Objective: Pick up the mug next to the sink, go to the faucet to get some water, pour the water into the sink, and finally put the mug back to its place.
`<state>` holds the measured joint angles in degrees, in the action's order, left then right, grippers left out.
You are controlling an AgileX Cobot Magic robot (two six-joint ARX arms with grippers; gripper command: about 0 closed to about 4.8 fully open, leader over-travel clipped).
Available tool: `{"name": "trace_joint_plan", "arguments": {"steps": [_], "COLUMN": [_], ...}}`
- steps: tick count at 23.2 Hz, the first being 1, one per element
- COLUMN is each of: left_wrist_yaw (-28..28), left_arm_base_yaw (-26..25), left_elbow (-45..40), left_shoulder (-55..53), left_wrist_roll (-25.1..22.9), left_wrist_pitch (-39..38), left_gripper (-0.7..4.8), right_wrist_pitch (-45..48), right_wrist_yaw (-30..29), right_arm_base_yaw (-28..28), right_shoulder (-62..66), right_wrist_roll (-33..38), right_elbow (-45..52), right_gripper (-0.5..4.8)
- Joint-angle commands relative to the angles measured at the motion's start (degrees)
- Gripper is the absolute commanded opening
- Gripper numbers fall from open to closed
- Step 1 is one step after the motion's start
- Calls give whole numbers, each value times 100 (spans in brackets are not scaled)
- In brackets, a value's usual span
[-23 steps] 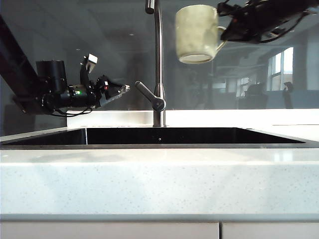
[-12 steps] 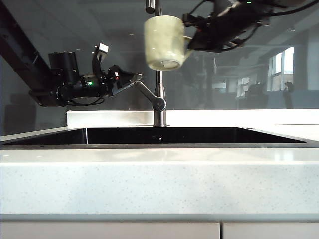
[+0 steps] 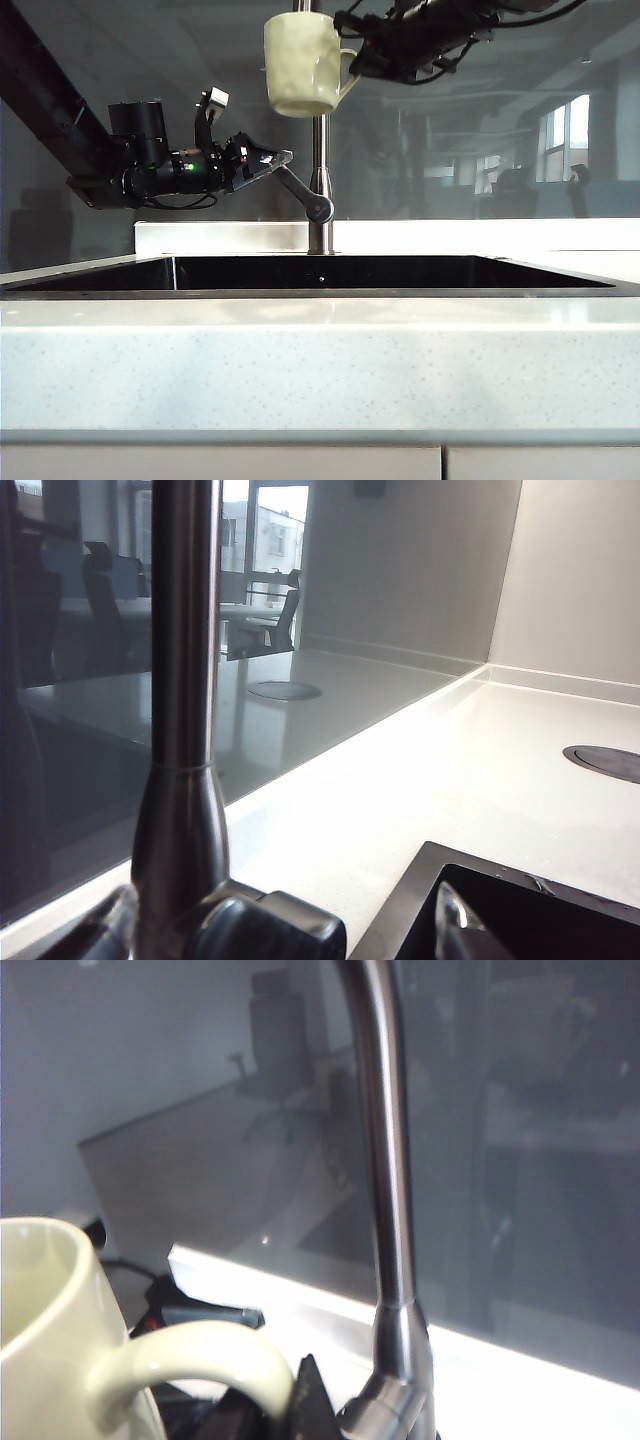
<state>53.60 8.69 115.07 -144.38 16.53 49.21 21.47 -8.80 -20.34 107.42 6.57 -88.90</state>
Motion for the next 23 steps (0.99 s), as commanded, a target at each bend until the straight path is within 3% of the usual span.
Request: {"name": "trace_joint_plan", "arguments": {"steps": [1,10,17,21,23], "left_wrist_yaw": [81,503,1449,1408,1049], "left_arm_base_yaw": [42,107,96,94,94], "left_elbow": [39,42,42,42,42], "left_shoulder": [28,28,31,31,31], "left_wrist_roll": [-7,83,385,332,192], "left_wrist_pitch": [48,-144,-72,-68,-68], "left_gripper": [382,371,371,371,372], "right_wrist_pitch": [402,391,402,400,400], "right_wrist_yaw": [37,37,52,142,142], "right_arm_base_yaw": [-9,-7,-7,-7,-7], "right_shoulder": [-92,-92,-92,-92,-92], "right_wrist_roll": [61,-111,-114,-127,-127], "right_elbow": [-227,-350,-350,-350,-350], "right_gripper": [-5,-5,-5,-5,-5]}}
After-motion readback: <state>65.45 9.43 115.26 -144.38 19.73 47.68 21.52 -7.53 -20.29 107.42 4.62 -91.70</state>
